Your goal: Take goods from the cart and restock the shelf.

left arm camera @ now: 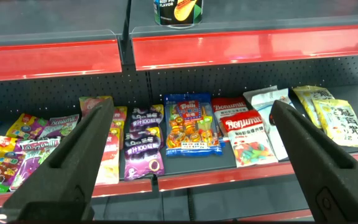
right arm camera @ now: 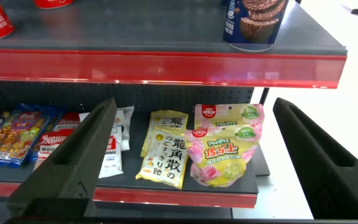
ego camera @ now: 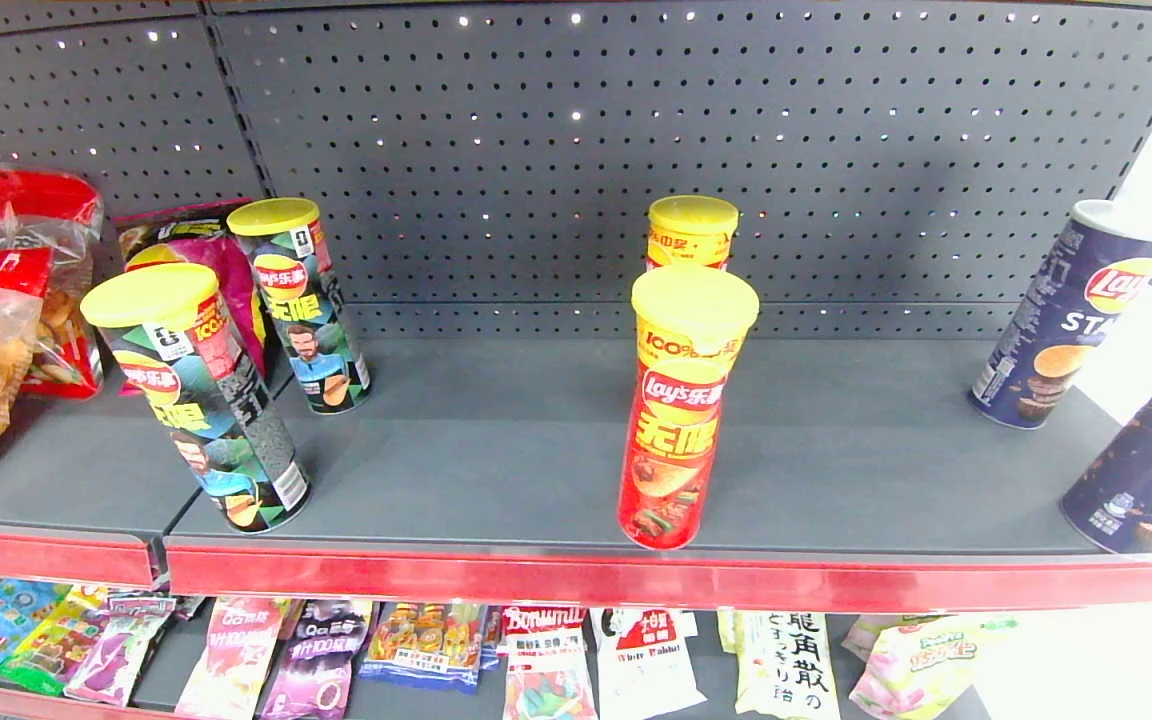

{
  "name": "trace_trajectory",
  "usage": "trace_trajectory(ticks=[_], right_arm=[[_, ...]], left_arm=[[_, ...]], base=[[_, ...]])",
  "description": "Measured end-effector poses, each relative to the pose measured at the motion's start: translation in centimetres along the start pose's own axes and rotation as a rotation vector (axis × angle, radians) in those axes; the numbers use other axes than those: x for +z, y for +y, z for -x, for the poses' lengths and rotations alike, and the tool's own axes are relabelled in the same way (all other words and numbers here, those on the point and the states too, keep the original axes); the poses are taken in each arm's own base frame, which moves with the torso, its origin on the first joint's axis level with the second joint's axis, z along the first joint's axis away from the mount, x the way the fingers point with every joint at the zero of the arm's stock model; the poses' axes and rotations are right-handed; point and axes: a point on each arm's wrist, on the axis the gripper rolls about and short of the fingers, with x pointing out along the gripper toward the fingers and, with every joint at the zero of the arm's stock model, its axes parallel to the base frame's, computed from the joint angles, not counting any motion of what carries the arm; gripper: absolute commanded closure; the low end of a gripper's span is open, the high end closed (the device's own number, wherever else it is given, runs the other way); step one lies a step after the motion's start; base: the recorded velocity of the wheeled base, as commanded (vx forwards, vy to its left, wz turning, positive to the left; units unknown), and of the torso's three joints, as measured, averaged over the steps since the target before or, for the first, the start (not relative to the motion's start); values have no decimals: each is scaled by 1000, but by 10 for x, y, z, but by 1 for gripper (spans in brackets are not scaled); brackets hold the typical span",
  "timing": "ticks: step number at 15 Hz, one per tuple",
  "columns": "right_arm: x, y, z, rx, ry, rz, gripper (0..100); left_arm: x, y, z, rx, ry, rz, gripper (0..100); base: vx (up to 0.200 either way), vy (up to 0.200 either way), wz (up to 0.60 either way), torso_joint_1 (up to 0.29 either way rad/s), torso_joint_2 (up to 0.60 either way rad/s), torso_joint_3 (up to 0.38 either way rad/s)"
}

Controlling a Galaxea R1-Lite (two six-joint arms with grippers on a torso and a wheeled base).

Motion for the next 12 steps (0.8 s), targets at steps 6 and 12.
trace_trajectory(ticks=[6,12], right_arm=[[0,0,0,-1,0,0,0],[0,0,0,0,0,0,0]], left_arm=[[0,0,0,0,0,0,0],[0,0,0,0,0,0,0]], base=[[0,0,0,0,0,0],[0,0,0,0,0,0]])
